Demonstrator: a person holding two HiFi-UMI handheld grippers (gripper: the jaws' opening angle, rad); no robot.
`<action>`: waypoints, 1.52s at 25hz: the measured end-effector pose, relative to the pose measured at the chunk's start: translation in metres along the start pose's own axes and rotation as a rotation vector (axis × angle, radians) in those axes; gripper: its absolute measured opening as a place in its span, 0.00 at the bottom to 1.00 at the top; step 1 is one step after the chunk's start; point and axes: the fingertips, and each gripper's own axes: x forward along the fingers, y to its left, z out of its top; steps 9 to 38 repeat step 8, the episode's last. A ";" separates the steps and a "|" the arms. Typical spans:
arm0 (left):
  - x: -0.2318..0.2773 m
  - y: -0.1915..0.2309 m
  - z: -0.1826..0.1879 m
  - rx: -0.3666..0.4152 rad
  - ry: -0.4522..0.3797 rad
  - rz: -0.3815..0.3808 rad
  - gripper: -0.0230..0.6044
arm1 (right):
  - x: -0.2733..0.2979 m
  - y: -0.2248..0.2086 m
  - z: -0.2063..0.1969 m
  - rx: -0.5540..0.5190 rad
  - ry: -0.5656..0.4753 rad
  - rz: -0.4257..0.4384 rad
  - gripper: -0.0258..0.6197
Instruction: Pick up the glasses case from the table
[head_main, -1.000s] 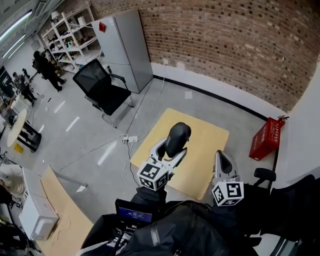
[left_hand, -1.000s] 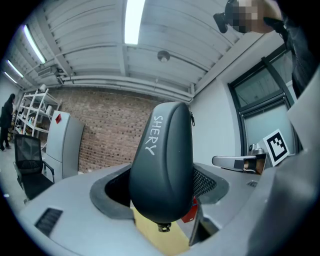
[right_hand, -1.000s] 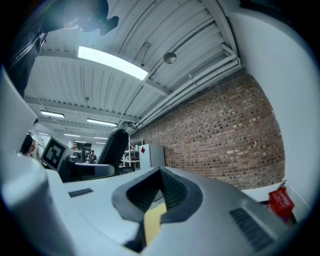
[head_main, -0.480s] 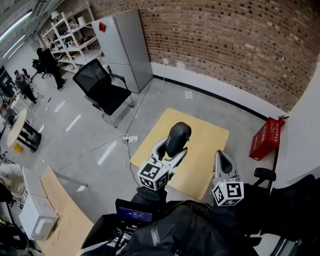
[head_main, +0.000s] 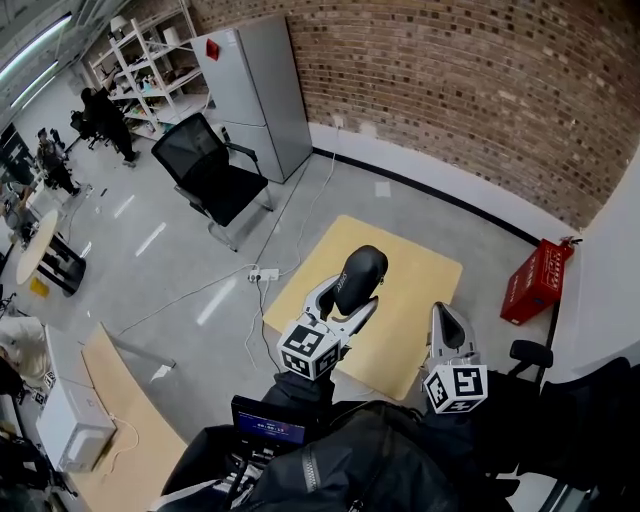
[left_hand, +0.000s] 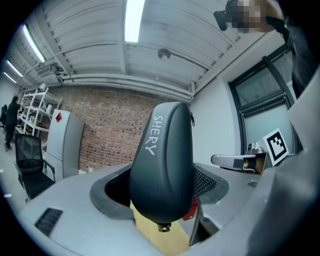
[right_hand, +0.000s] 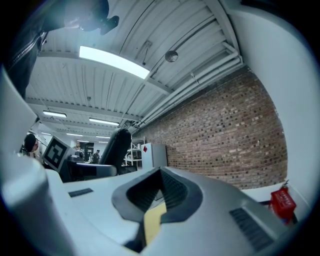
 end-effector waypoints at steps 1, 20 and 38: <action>0.000 0.000 -0.001 0.004 0.003 -0.002 0.57 | 0.000 0.000 0.000 0.001 0.000 0.001 0.05; -0.001 0.002 -0.008 0.006 0.039 -0.023 0.57 | 0.006 0.005 -0.002 0.003 0.004 0.004 0.05; -0.001 0.002 -0.008 0.006 0.039 -0.023 0.57 | 0.006 0.005 -0.002 0.003 0.004 0.004 0.05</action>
